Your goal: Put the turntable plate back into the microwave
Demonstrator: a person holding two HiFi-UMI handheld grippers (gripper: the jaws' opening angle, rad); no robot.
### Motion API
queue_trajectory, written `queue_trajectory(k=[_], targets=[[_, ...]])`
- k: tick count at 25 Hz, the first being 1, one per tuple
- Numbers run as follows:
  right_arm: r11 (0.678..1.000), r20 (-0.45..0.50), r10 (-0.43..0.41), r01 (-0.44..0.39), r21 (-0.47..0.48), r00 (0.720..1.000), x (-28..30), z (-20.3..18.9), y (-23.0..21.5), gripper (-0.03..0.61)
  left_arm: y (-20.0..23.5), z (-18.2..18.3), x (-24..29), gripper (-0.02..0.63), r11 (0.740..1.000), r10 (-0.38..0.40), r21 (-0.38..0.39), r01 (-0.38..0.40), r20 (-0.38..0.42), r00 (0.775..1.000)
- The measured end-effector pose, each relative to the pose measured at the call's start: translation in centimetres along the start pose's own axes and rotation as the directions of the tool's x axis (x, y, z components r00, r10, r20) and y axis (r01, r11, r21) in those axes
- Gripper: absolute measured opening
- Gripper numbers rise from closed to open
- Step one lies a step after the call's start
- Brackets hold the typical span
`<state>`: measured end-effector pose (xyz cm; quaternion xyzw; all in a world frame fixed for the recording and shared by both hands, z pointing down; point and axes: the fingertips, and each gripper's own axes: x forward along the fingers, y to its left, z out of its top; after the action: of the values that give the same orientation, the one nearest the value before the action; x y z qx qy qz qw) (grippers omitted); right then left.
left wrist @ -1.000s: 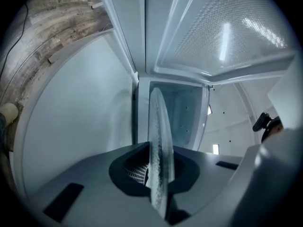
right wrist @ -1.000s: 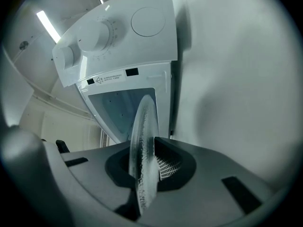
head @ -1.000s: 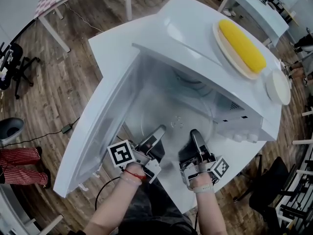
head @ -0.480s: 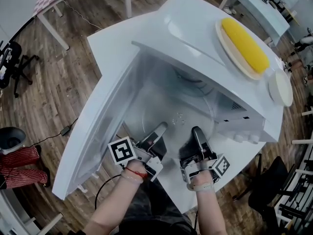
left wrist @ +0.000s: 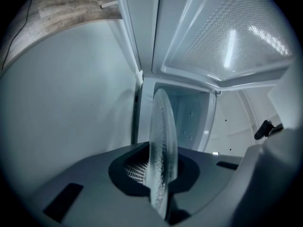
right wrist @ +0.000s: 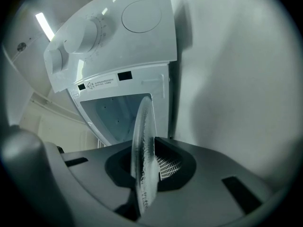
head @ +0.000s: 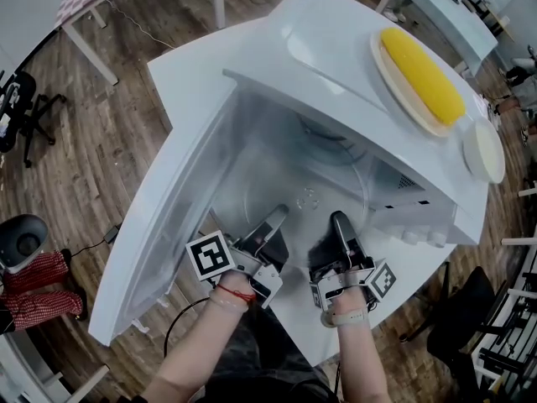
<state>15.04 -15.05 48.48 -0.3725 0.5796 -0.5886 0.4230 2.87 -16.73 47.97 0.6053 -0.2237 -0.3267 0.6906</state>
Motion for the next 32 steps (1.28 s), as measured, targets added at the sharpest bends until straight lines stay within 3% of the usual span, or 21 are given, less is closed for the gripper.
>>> queue_trajectory(k=[10,19,32], targets=[[1.0,0.057,0.018,-0.02,0.023,0.998,0.3,0.7,0.1,0.043,0.0,0.4,0.8,0.032,1.0,-0.006,-0.015,0.007,0.031,1.0],[1.0,0.026,-0.001,0.001,-0.002,1.0,-0.4,-0.3,0.4,0.043,-0.1,0.9,1.5,0.032,1.0,-0.013,-0.023,0.014,0.057,0.998],[0.998,-0.017,-0.002,0.003,0.056,1.0,-0.8,-3.1,0.1,0.043,-0.2,1.5,2.4,0.032,0.999,-0.016,-0.04,0.019,0.085,0.996]])
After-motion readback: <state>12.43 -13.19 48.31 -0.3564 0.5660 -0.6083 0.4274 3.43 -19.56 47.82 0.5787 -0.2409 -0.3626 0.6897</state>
